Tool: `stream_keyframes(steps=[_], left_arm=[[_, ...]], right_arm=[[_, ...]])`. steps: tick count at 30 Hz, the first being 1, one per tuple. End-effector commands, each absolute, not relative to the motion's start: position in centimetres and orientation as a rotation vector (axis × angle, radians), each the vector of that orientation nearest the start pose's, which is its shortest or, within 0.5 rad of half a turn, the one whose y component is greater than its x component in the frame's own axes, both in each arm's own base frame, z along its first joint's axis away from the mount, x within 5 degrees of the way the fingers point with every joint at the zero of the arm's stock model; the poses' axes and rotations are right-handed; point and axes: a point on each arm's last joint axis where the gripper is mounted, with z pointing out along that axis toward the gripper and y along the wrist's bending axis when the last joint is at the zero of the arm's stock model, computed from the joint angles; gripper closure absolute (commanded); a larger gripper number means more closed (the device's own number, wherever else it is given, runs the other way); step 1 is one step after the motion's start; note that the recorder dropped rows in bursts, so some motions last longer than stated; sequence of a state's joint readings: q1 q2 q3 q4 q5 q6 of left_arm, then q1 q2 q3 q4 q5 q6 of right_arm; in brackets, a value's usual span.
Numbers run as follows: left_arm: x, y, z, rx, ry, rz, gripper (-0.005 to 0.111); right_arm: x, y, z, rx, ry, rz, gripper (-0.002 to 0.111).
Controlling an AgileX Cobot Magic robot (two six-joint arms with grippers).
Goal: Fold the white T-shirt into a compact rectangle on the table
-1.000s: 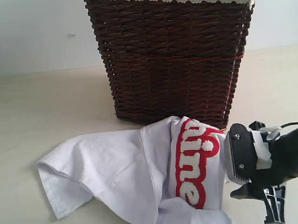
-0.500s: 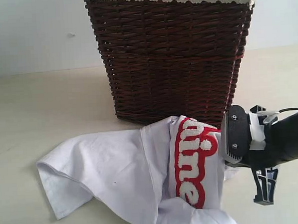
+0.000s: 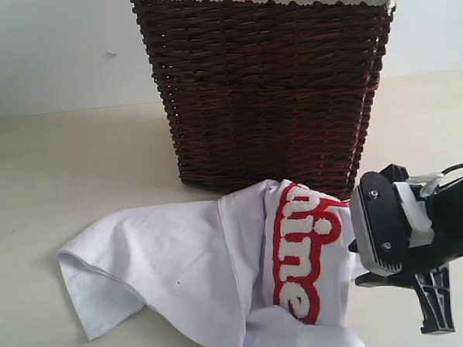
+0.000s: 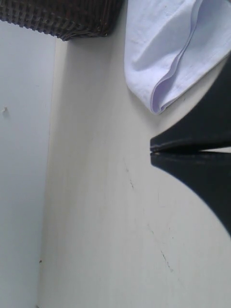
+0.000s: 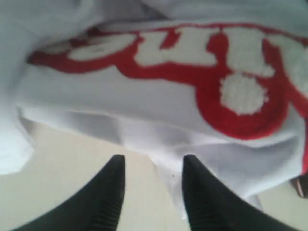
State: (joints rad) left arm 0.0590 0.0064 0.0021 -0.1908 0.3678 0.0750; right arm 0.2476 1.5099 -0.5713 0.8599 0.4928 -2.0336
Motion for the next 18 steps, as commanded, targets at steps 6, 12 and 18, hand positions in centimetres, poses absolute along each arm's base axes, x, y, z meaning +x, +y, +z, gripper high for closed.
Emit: stream_keyframes(steps=[6, 12, 18], left_arm=[[5.3, -0.3, 18.1, -0.101, 1.839, -0.102, 0.107], [5.3, -0.3, 18.1, -0.101, 1.839, -0.102, 0.107], [5.3, -0.3, 18.1, -0.101, 1.839, -0.102, 0.107]], right_arm=[[24.9, 8.6, 11.8, -1.787, 1.997, 0.068, 0.059], [26.6, 9.2, 11.9, -1.640, 2.059, 0.108, 0.098], [26.8, 9.3, 12.1, -1.638, 2.049, 0.104, 0.108]])
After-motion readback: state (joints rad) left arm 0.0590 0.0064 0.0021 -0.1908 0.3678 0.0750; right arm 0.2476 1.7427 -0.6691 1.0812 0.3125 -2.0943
